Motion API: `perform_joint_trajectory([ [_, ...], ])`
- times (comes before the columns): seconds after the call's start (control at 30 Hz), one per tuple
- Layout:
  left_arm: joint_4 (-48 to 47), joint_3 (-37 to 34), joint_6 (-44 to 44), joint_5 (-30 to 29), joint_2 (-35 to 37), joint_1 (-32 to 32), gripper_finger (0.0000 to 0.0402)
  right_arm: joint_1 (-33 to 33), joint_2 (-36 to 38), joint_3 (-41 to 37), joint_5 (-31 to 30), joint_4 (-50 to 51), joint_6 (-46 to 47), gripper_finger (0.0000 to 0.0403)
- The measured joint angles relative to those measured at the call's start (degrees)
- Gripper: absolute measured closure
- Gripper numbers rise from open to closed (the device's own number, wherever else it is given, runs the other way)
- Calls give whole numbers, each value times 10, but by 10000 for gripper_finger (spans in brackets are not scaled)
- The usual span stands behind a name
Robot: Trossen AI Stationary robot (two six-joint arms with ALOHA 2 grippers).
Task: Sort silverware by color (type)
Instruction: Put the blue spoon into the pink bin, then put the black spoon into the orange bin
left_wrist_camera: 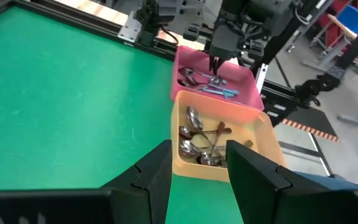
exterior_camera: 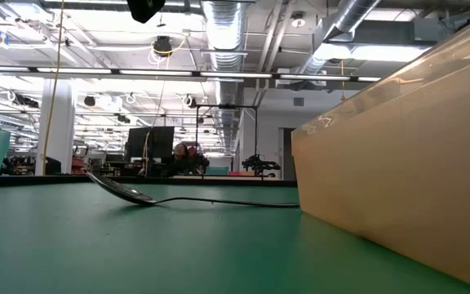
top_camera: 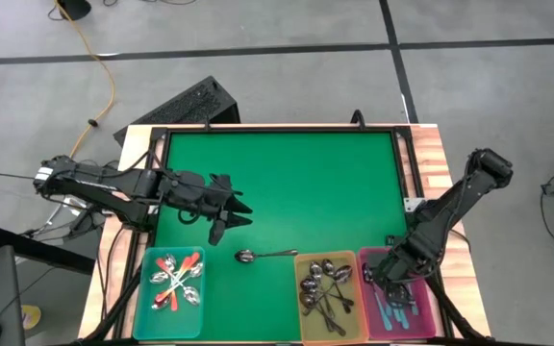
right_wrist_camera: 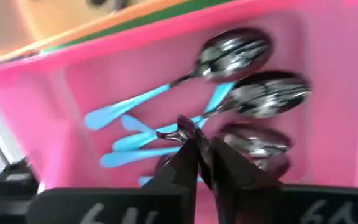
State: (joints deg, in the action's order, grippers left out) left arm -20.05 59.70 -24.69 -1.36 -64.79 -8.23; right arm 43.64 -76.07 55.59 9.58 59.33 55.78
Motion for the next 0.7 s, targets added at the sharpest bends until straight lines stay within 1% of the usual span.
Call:
perform_joint_trajectory([
  [0.2, 0, 0, 7, -15, 0, 0, 264, -13, 0, 0, -4, 0, -2, 294],
  [0.33, -7, 0, 43, -24, 0, 0, 251, -14, 0, 0, 0, 0, -2, 251],
  [0.43, -10, 0, 76, -48, 0, 0, 238, -14, 12, 0, 6, 2, 0, 225],
  [0.57, -11, 1, 133, -82, -8, 0, 223, -14, 40, 12, 0, 4, 17, 206],
  [0.7, -23, 1, 213, -129, -44, -19, 216, -14, 76, 27, -45, 9, 42, 204],
])
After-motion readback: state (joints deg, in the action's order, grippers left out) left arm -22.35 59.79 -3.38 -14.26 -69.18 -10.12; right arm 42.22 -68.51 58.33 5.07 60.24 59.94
